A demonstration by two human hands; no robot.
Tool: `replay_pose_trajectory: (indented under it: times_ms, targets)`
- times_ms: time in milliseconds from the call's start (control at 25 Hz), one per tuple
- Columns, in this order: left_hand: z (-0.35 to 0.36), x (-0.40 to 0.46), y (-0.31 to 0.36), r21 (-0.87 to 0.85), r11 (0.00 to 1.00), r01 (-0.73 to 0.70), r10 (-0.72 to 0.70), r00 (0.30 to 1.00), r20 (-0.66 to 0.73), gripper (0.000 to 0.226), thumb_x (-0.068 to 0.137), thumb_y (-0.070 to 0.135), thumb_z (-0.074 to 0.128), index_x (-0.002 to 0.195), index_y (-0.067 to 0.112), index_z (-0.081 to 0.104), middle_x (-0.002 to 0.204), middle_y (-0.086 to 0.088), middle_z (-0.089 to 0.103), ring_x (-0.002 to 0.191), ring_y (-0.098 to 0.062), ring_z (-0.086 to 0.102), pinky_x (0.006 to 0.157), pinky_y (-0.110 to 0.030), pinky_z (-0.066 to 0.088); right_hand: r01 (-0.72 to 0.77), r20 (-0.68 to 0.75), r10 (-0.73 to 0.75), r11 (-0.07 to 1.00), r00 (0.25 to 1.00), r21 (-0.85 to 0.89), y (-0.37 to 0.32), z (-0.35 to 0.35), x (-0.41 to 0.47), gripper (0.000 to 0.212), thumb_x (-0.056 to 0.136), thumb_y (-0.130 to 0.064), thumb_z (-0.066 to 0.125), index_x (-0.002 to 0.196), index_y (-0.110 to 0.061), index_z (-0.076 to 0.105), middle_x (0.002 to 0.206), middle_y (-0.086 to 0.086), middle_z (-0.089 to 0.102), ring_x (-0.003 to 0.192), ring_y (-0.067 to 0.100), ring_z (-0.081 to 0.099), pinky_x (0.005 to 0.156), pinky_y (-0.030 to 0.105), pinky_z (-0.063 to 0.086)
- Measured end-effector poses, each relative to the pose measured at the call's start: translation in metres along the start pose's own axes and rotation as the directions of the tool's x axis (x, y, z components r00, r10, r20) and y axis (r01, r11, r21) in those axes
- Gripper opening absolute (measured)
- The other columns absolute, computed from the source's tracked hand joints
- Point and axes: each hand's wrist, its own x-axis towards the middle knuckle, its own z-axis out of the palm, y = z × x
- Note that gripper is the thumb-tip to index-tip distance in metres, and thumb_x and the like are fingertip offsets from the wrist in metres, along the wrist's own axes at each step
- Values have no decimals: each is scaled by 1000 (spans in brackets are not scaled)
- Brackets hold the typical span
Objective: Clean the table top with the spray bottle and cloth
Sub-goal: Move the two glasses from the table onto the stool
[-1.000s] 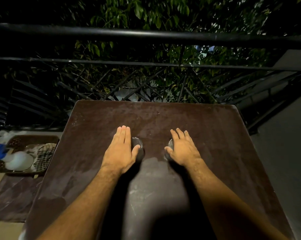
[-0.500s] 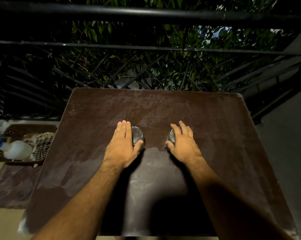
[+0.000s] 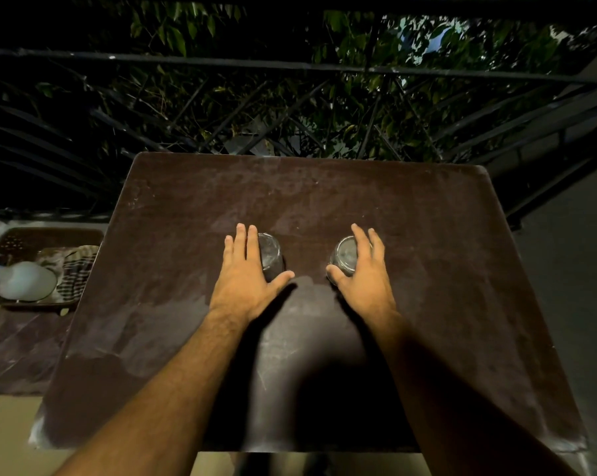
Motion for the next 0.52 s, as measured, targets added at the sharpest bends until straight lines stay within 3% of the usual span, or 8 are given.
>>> replay_pose_trajectory:
  times_ms: [200, 320, 400, 520]
  targets:
    - [4, 8, 6, -185, 970, 156, -157, 988, 11, 123, 72, 54, 84, 161, 32, 1, 170, 4, -9, 155, -32, 15, 121, -52, 26, -148, -98, 184, 944, 978, 296, 7, 6, 2, 118, 60, -30, 91, 149, -40, 13, 153, -7, 34, 136, 15, 38, 112, 34, 32]
    - [6, 15, 5, -250, 948, 199, -206, 978, -4, 121, 69, 46, 89, 160, 29, 11, 169, 2, 8, 147, -36, 33, 117, -52, 34, -185, -117, 236, 924, 965, 333, 11, 12, 2, 106, 54, -32, 92, 139, -44, 30, 136, -9, 51, 122, 13, 51, 106, 35, 42]
    - [8, 17, 2, -291, 940, 178, -199, 979, -44, 111, 67, 42, 90, 155, 26, 25, 161, 0, 25, 138, -33, 46, 115, -49, 41, -188, -119, 241, 921, 963, 341, 12, 13, 1, 95, 53, -31, 91, 131, -44, 38, 126, -11, 56, 114, 12, 55, 99, 31, 46]
    - [9, 17, 2, -316, 935, 159, -187, 981, -58, 102, 67, 38, 91, 150, 25, 32, 154, 0, 34, 130, -30, 53, 111, -43, 46, -179, -121, 237, 914, 964, 364, 12, 12, -1, 90, 53, -28, 91, 126, -44, 41, 117, -13, 59, 107, 9, 58, 96, 30, 48]
